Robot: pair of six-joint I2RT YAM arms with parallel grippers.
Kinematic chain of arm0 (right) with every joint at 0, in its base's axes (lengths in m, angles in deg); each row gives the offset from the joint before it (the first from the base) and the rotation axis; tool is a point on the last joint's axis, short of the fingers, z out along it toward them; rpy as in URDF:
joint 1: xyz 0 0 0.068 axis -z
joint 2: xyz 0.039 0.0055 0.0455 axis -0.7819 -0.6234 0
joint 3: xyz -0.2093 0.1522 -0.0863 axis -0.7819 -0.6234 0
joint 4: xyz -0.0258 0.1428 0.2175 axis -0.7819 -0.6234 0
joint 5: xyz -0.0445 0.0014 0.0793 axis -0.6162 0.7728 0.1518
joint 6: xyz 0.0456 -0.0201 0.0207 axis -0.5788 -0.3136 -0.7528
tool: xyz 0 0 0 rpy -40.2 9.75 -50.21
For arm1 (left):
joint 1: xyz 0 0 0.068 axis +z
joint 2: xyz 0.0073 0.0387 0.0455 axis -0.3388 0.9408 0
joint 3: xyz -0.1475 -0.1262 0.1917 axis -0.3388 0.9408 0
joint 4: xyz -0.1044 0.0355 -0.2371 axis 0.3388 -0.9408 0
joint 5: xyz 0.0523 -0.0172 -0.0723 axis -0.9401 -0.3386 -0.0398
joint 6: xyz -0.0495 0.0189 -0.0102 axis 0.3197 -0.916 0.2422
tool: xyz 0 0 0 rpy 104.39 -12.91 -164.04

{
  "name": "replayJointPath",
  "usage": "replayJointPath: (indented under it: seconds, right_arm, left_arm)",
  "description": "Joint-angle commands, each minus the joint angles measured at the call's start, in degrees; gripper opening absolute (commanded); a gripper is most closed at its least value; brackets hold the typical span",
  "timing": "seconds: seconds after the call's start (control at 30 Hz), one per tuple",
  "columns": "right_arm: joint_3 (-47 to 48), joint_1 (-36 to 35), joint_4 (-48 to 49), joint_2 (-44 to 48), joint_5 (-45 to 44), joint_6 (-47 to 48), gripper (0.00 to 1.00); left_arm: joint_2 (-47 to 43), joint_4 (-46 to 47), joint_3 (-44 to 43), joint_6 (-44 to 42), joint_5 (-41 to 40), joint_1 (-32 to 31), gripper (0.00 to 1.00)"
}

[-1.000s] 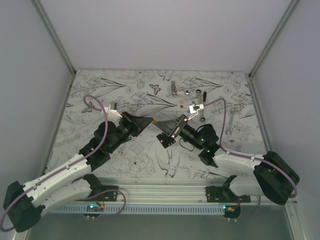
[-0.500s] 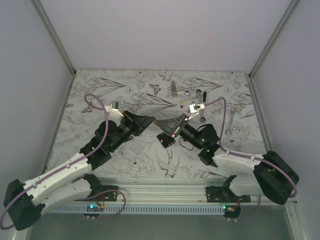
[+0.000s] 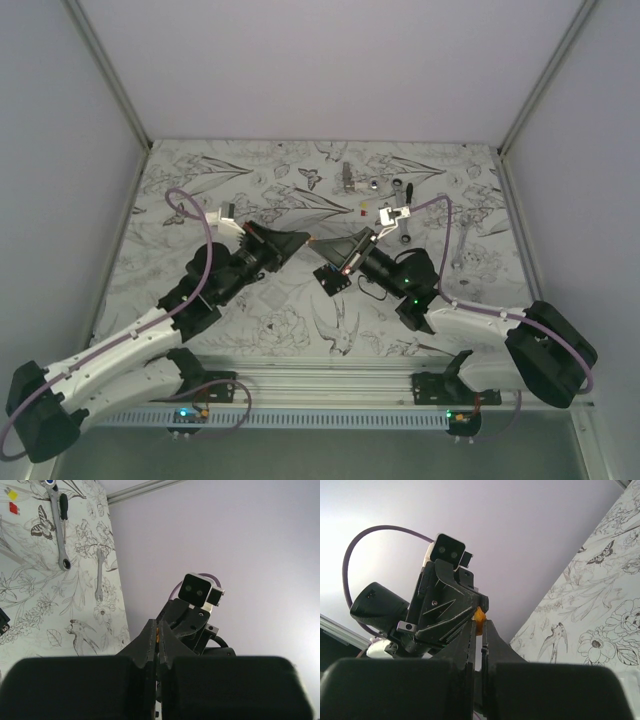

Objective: Snap on the fuse box
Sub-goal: Pick up the fuse from the center of the board, then install the fuse at the fuse box base.

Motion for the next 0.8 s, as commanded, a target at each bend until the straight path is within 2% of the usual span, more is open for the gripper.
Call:
replayJointPath:
  seconds: [0.0,0.03,0.23,0.3,0.43,0.5,0.77]
  right_arm:
    - [1.02,-0.35,1.38,1.2,-0.11,1.45,0.01]
    - [1.37,-0.23,-0.42,1.57,0.42,2.23,0.0]
    - [4.11,0.51,-18.3,6.93,2.53,11.06,0.0]
    - [6.76,0.84,-29.86,8.79,2.48,16.15,0.0]
    - [16.07,0.86,-58.7,9.66,-1.92,28.82,0.0]
    - [19.74,0.86,-67.85,8.66,-4.01,33.17,0.0]
    - [27.28,0.86,-85.71,3.46,-11.71,43.72,0.0]
  left_arm:
    - [-1.49,2.05,2.1,0.64,-1.1,-0.53,0.0]
    - [-1.79,2.0,2.49,0.17,-1.33,-0.49,0.0]
    - [-3.81,0.69,5.32,-4.5,-3.84,-0.32,0.24]
    - [-4.71,-1.78,6.13,-6.08,-4.58,-0.03,0.3]
    - [-7.44,-8.36,7.18,-9.98,-5.74,1.3,0.34]
    - [-9.09,-11.54,7.8,-12.54,-6.6,1.99,0.37]
    - [-14.41,-25.89,8.29,-19.96,-8.48,4.48,0.53]
